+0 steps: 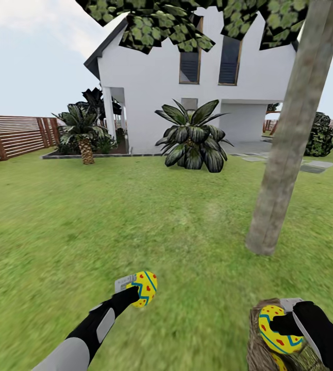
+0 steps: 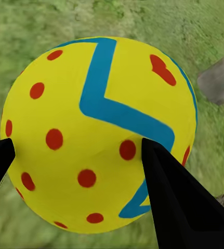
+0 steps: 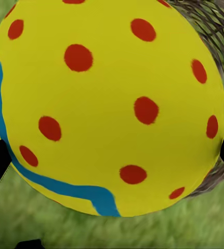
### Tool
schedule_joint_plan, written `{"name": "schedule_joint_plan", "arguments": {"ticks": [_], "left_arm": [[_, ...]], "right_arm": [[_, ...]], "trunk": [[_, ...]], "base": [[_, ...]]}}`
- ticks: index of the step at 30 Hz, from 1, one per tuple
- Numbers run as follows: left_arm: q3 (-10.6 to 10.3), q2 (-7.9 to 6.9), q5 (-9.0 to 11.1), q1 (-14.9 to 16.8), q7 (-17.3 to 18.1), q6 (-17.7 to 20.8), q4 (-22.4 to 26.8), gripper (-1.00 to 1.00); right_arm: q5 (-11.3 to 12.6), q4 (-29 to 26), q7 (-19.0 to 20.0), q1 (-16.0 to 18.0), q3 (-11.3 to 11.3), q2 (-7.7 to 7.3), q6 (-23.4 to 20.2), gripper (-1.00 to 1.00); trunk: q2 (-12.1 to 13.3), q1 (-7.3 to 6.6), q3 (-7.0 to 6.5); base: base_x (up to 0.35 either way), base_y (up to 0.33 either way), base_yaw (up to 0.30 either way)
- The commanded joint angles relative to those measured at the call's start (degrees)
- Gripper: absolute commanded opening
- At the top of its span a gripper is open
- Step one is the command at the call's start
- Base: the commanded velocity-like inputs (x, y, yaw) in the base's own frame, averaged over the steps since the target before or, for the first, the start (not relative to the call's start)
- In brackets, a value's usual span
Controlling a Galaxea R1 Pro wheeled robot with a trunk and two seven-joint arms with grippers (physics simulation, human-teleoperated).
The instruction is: Take the three Easter eggs out of the wicker basket on the lawn in the garden, then place them on the lawn next to a single tree (choose any tree) so that all three eggs are next to the same tree and none are left in the basket.
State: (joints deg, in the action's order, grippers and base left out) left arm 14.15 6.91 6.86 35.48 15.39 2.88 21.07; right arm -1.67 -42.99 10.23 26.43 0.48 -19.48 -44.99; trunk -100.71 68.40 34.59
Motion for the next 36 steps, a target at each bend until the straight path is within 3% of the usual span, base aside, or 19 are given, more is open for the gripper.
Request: {"name": "schedule_joint_plan", "arguments": {"ticks": [1, 26, 36], "left_arm": [[0.26, 0.03, 0.52, 0.02, 0.19, 0.29, 0.02, -1.0], [0.26, 0.0, 0.52, 0.02, 0.26, 0.29, -0.07, -1.0], [0.26, -0.14, 0.52, 0.02, 1.05, 0.28, -0.06, -1.0]], "right_arm": [[-0.18, -0.08, 0.23, 0.03, 0.05, -0.03, -0.27, -1.0], [-0.18, -0.08, 0.23, 0.03, 0.05, -0.03, -0.36, -1.0], [-0.26, -0.08, 0.14, 0.03, 0.05, 1.03, -0.36, -1.0]], "trunk": [[0.39, -0.23, -0.12], [10.41, -5.72, -4.61], [14.42, -7.92, -6.41]], "base": [[0.0, 0.258, 0.0], [0.0, 0.29, 0.0], [0.0, 0.291, 0.0]]}}
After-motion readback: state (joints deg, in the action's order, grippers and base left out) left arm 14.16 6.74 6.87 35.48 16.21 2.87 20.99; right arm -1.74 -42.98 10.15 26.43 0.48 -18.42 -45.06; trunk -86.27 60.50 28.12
